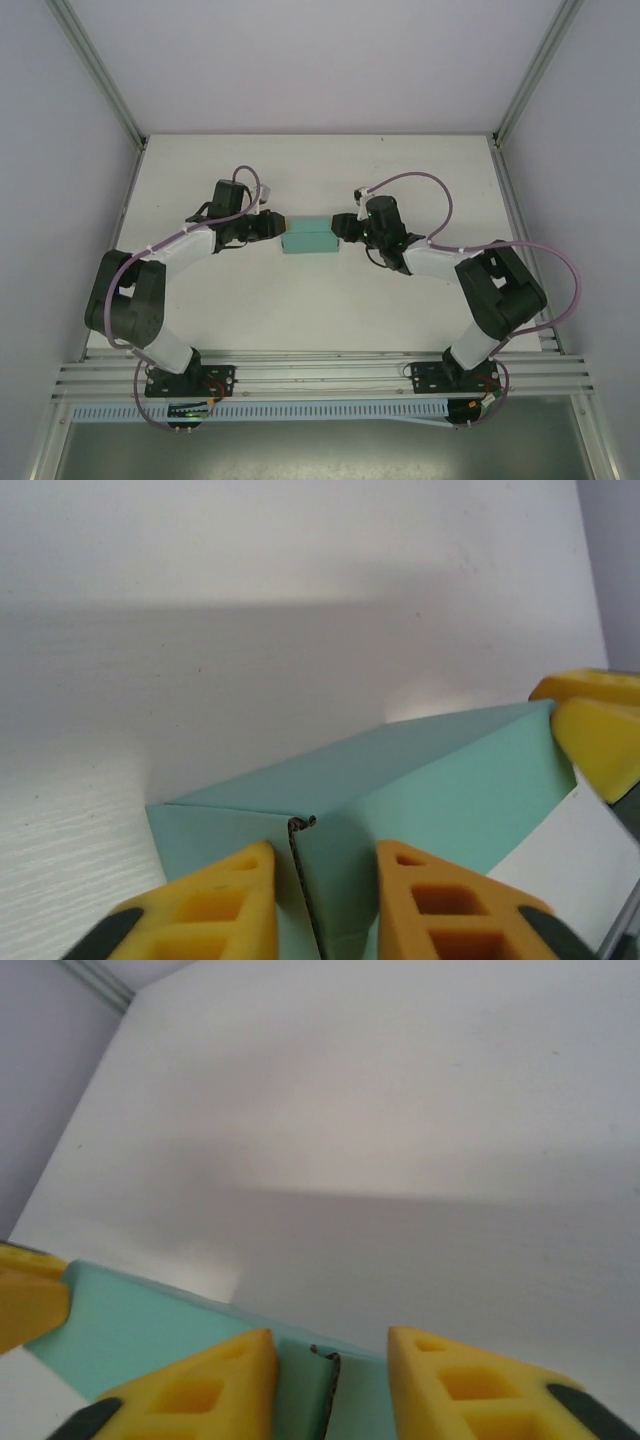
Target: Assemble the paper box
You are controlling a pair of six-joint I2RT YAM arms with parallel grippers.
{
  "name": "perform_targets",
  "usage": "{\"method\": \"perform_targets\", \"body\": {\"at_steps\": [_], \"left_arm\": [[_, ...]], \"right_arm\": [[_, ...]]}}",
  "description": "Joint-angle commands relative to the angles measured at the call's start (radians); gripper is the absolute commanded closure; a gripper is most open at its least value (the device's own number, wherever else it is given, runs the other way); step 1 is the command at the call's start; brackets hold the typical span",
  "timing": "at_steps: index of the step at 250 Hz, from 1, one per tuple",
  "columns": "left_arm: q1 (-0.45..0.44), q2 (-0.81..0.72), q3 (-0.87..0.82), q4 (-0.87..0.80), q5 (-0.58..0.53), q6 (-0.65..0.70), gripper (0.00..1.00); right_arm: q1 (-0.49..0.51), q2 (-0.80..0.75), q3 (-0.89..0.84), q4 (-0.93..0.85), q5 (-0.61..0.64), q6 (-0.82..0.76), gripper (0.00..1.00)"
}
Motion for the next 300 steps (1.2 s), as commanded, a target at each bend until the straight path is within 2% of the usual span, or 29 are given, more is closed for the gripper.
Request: {"method": "perform_targets", "body": {"at_steps": [1,15,26,40,53,70,98,121,138,149,163,174,183,198,212,220,240,258,270,285,294,300], "left_arm": [[-0.007,0.089,-0.084,-0.141,-0.054,0.003,0.86],[-0.006,0.084,-0.093,-0.131,-0.061,-0.002,0.91],[-0.006,0.078,-0.098,-0.125,-0.071,-0.011,1.0],[-0.006,0.073,-0.107,-0.105,-0.056,-0.012,1.0],[-0.006,0.068,-0.119,-0.087,-0.047,-0.012,1.0],[-0.006,0.064,-0.123,-0.081,-0.041,0.005,1.0],[-0.006,0.053,-0.093,-0.095,-0.054,0.049,1.0],[-0.008,0.044,-0.046,-0.117,-0.033,0.071,1.0],[-0.006,0.038,-0.001,-0.136,-0.027,0.086,0.88],[-0.006,0.031,0.03,-0.149,-0.04,0.096,0.76],[-0.006,0.03,0.071,-0.167,-0.06,0.104,0.68],[-0.007,0.03,0.11,-0.184,-0.077,0.111,0.55],[-0.007,0.03,0.138,-0.198,-0.079,0.122,0.52],[-0.006,0.026,0.184,-0.2,-0.074,0.137,0.42],[-0.006,0.02,0.223,-0.208,-0.073,0.145,0.2],[-0.006,0.018,0.243,-0.216,-0.076,0.149,0.03],[-0.006,0.011,0.284,-0.234,-0.101,0.163,0.02],[-0.007,0.002,0.307,-0.258,-0.141,0.17,0.02],[-0.006,-0.007,0.315,-0.275,-0.175,0.174,0.01],[-0.006,-0.027,0.309,-0.292,-0.23,0.182,0.02],[-0.006,-0.043,0.297,-0.297,-0.276,0.18,0.01],[-0.008,-0.054,0.285,-0.296,-0.306,0.181,0.01]], "right_arm": [[-0.01,0.128,-0.134,-0.171,-0.049,-0.054,0.77],[-0.01,0.132,-0.159,-0.128,-0.067,-0.052,0.79],[-0.01,0.132,-0.172,-0.104,-0.072,-0.045,0.83],[-0.01,0.13,-0.184,-0.081,-0.074,-0.049,0.86],[-0.009,0.126,-0.19,-0.065,-0.066,-0.047,0.95],[-0.009,0.119,-0.186,-0.071,-0.053,-0.05,1.0],[-0.01,0.106,-0.15,-0.102,-0.06,-0.049,1.0],[-0.01,0.088,-0.099,-0.148,-0.063,-0.042,0.96],[-0.01,0.07,-0.043,-0.196,-0.068,-0.039,0.93],[-0.01,0.059,0.004,-0.235,-0.068,-0.038,0.92],[-0.01,0.048,0.076,-0.303,-0.059,-0.033,0.91],[-0.01,0.044,0.141,-0.367,-0.048,-0.038,0.86],[-0.01,0.043,0.194,-0.416,-0.045,-0.052,0.77],[-0.01,0.041,0.271,-0.479,-0.038,-0.076,0.71],[-0.01,0.04,0.329,-0.522,-0.037,-0.096,0.58],[-0.01,0.037,0.358,-0.542,-0.038,-0.11,0.57],[-0.01,0.036,0.42,-0.581,-0.04,-0.157,0.53],[-0.01,0.042,0.476,-0.618,-0.051,-0.233,0.42],[-0.01,0.05,0.513,-0.65,-0.106,-0.333,0.37],[-0.01,0.062,0.553,-0.703,-0.221,-0.523,0.23],[-0.01,0.071,0.574,-0.759,-0.297,-0.677,0.02],[-0.01,0.079,0.588,-0.794,-0.31,-0.751,0.01]]}}
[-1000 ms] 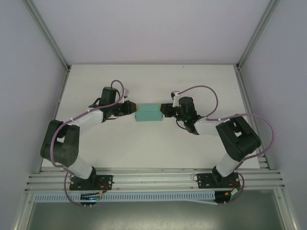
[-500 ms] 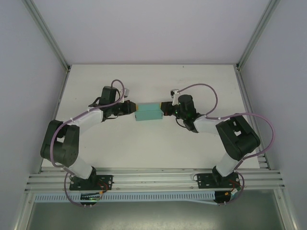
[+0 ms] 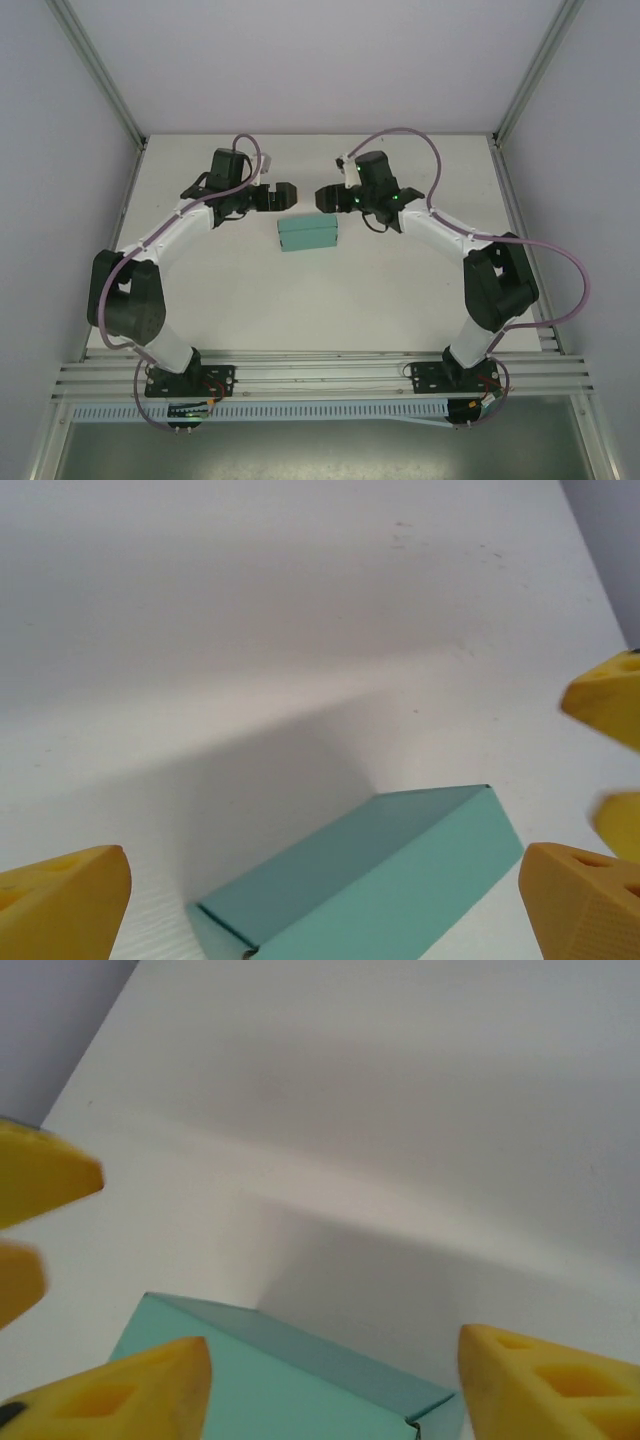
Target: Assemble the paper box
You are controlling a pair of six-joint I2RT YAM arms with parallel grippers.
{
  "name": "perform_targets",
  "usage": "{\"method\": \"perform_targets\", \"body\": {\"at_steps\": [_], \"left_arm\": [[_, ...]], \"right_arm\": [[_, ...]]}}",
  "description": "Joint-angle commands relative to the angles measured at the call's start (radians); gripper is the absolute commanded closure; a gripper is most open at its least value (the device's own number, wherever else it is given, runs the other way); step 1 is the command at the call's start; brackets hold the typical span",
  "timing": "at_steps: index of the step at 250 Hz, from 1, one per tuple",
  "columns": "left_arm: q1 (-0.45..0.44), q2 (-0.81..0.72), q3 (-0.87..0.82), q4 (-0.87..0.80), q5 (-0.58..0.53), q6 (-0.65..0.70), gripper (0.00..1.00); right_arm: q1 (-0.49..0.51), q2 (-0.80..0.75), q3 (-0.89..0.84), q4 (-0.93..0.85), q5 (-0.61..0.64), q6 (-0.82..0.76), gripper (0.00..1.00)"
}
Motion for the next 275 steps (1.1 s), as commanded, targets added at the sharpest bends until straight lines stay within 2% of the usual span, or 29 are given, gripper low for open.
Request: {"method": "perform_targets", "body": {"at_steps": [1,27,70,103,163,174,193,203,218,237,267,275], "left_arm": [[-0.004,-0.06,-0.012,-0.073,-0.152,0.032,0.02],[0.003,-0.105,-0.073,-0.065,-0.244,0.044,0.02],[0.026,-0.15,-0.141,-0.085,-0.307,0.021,0.02],[0.035,-0.178,-0.182,-0.093,-0.329,0.019,0.02],[0.036,-0.2,-0.234,-0.106,-0.351,0.021,0.02],[0.036,-0.202,-0.24,-0.109,-0.354,0.018,0.01],[0.036,-0.21,-0.253,-0.11,-0.361,0.021,0.01],[0.036,-0.216,-0.258,-0.109,-0.369,0.025,0.01],[0.035,-0.222,-0.263,-0.112,-0.385,0.025,0.01],[0.036,-0.232,-0.27,-0.117,-0.399,0.025,0.01],[0.036,-0.26,-0.285,-0.109,-0.406,0.019,0.01],[0.036,-0.266,-0.287,-0.11,-0.407,0.016,0.02]], "right_arm": [[0.006,0.042,0.073,-0.196,-0.19,-0.446,0.01],[0.029,0.095,0.158,-0.366,-0.167,-0.801,0.01],[0.061,0.243,0.377,-0.62,-0.155,-1.078,0.01],[0.084,0.357,0.497,-0.68,-0.084,-1.159,0.01],[0.097,0.531,0.688,-0.854,-0.056,-1.261,0.01],[0.099,0.556,0.725,-0.894,-0.056,-1.263,0.06],[0.099,0.589,0.78,-0.939,-0.062,-1.242,0.21],[0.101,0.596,0.787,-0.939,-0.053,-1.233,0.31],[0.109,0.598,0.776,-0.929,-0.026,-1.228,0.39],[0.115,0.593,0.754,-0.901,0.022,-1.214,0.57],[0.116,0.564,0.738,-0.866,0.081,-1.174,0.64],[0.119,0.548,0.723,-0.831,0.11,-1.151,0.69]]}}
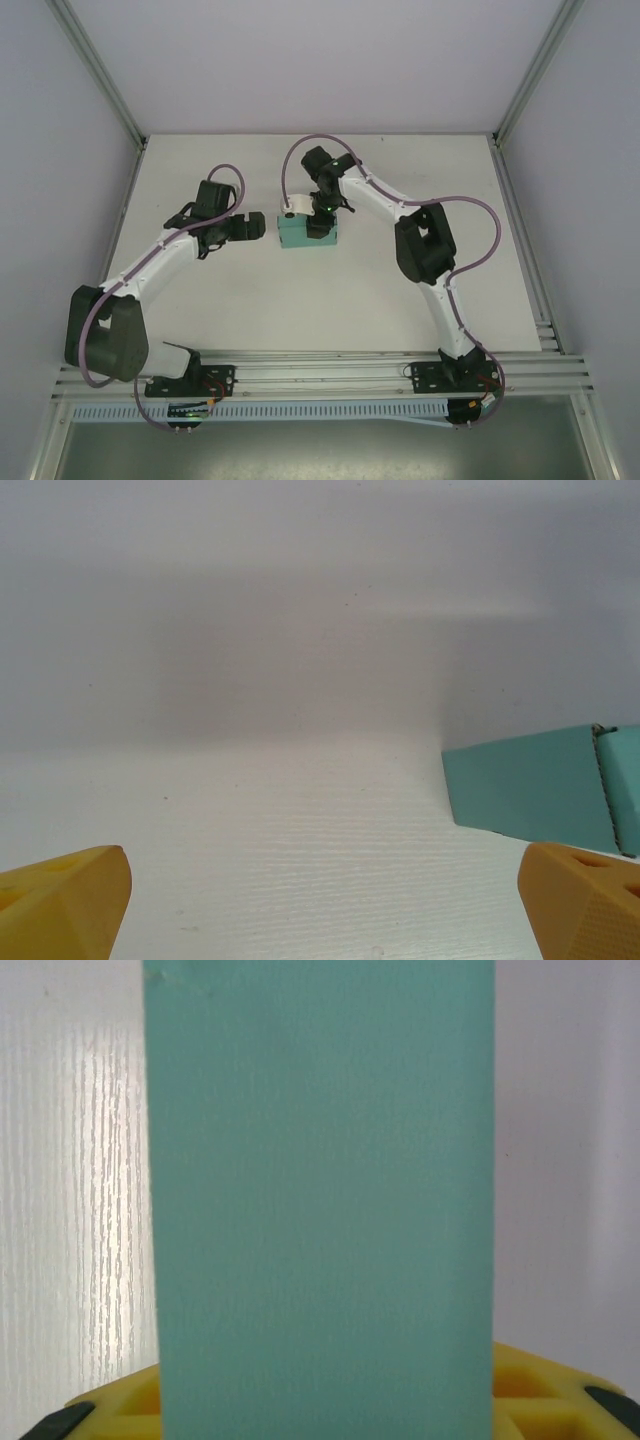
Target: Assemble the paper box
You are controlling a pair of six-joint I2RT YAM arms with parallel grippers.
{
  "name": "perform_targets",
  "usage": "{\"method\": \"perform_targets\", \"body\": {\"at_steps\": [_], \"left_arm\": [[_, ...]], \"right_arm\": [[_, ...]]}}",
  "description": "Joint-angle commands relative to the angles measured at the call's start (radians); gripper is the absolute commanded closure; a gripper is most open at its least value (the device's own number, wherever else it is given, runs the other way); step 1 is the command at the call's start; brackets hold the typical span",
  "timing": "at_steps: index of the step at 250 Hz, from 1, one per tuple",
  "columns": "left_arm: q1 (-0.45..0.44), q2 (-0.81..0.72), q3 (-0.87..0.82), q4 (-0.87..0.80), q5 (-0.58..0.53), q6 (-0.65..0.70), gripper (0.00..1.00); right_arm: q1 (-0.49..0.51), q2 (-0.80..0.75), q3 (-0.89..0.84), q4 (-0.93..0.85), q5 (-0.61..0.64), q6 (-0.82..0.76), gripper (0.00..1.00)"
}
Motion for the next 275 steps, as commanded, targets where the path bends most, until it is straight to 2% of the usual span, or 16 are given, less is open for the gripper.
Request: {"method": "perform_targets", "body": {"at_steps": [1,14,53,72,104,150,175,216,238,275], "left_arm": [[0.005,-0.045,-0.017,-0.012,-0.028,-0.003,0.01],[0.005,-0.055,-0.017,-0.017,-0.036,-0.007,0.02],[0.005,-0.088,-0.032,-0.018,-0.053,-0.008,0.02],[0.004,-0.101,-0.041,-0.017,-0.062,-0.01,0.02],[0.005,-0.111,-0.047,-0.016,-0.058,-0.011,0.02],[0.004,-0.106,-0.043,-0.009,-0.023,-0.016,0.02],[0.005,-0.104,-0.04,-0.012,-0.013,-0.019,0.01],[0.005,-0.113,-0.039,-0.016,0.003,-0.02,0.01],[0.005,-0.125,-0.043,-0.014,0.01,-0.02,0.01],[0.005,-0.144,-0.059,0.0,0.028,-0.019,0.01]], "right_arm": [[0.014,-0.041,-0.029,0.026,0.123,0.056,0.7],[0.022,-0.08,-0.081,0.122,0.21,0.095,0.78],[0.058,-0.22,-0.373,0.533,0.524,0.074,0.76],[0.066,-0.264,-0.496,0.688,0.627,0.053,0.76],[0.078,-0.315,-0.643,0.813,0.675,0.071,0.74],[0.118,-0.338,-0.802,0.968,0.734,0.111,0.64],[0.146,-0.322,-0.835,0.983,0.767,0.148,0.64],[0.177,-0.307,-0.844,0.93,0.787,0.181,0.45],[0.199,-0.315,-0.837,0.861,0.778,0.196,0.25],[0.221,-0.367,-0.833,0.766,0.71,0.221,0.07]]}}
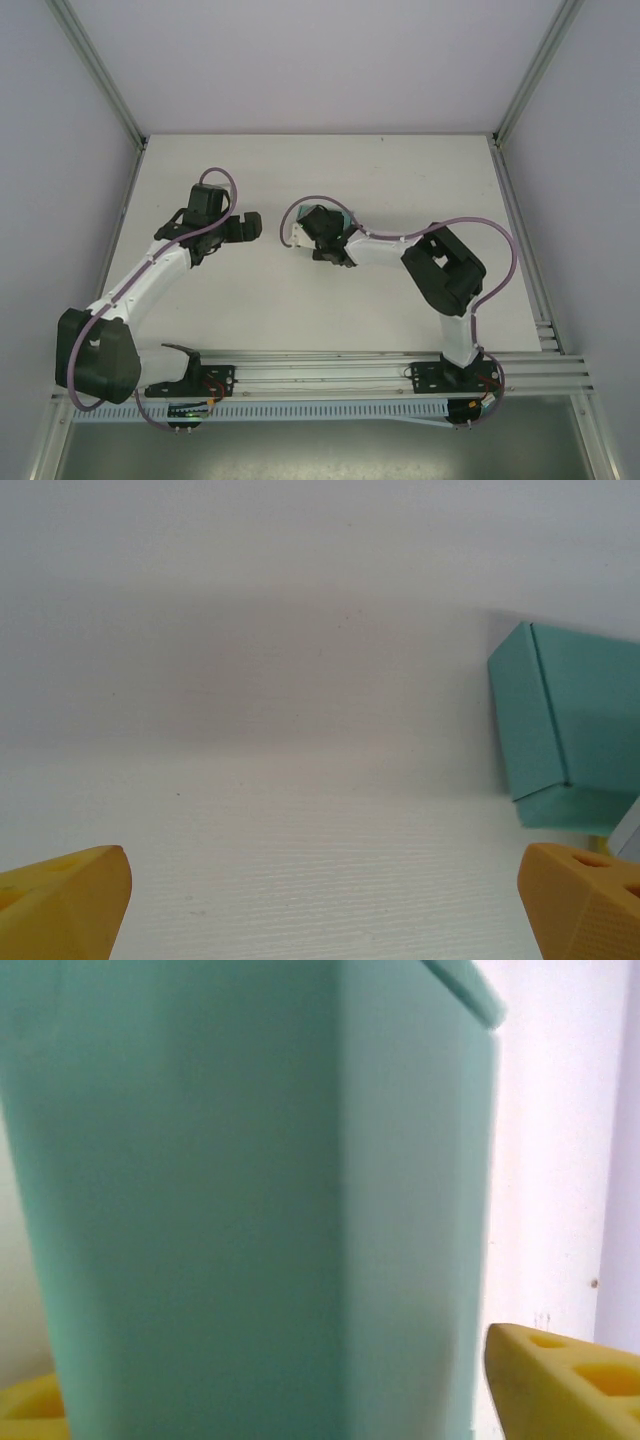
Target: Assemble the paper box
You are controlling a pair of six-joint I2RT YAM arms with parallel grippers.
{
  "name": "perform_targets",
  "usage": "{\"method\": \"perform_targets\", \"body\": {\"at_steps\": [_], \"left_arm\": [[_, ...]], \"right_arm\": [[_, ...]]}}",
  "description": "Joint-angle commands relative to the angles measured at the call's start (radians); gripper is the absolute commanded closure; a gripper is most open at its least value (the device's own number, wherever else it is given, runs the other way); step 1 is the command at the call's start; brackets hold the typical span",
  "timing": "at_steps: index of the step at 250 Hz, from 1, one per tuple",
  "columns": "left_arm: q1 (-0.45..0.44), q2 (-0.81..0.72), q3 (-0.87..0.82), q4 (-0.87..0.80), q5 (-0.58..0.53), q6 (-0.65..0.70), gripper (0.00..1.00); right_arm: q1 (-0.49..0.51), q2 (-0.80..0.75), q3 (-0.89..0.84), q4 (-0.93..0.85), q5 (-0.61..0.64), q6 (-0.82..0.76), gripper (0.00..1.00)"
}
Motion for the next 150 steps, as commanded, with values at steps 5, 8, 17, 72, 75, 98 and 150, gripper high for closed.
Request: {"method": "perform_targets", "body": {"at_steps": [5,8,17,72,75,98,150], "left_arm": [[0.005,-0.035,-0.022,0.001,0.036,-0.009,0.01],[0.005,-0.035,-0.022,0.002,0.038,-0.01,0.01],[0.005,-0.036,-0.025,0.005,0.044,-0.011,0.02],[0.005,-0.029,-0.062,0.078,0.181,0.025,0.02],[0.005,-0.029,-0.067,0.088,0.203,0.03,0.02],[0.004,-0.016,-0.119,0.209,0.423,0.051,0.02],[-0.057,0.108,-0.159,0.392,0.634,0.058,0.02]], "right_arm": [[0.021,-0.049,0.0,-0.132,-0.059,0.044,0.06],[0.021,-0.053,0.002,-0.14,-0.067,0.05,0.05],[0.021,-0.07,0.012,-0.175,-0.095,0.063,0.03],[0.008,-0.183,0.027,-0.286,-0.25,0.102,0.01],[0.006,-0.192,0.023,-0.284,-0.26,0.107,0.01],[-0.058,-0.249,0.015,-0.239,-0.341,0.189,0.01],[-0.278,-0.206,0.175,-0.291,-0.625,0.486,0.02]]}}
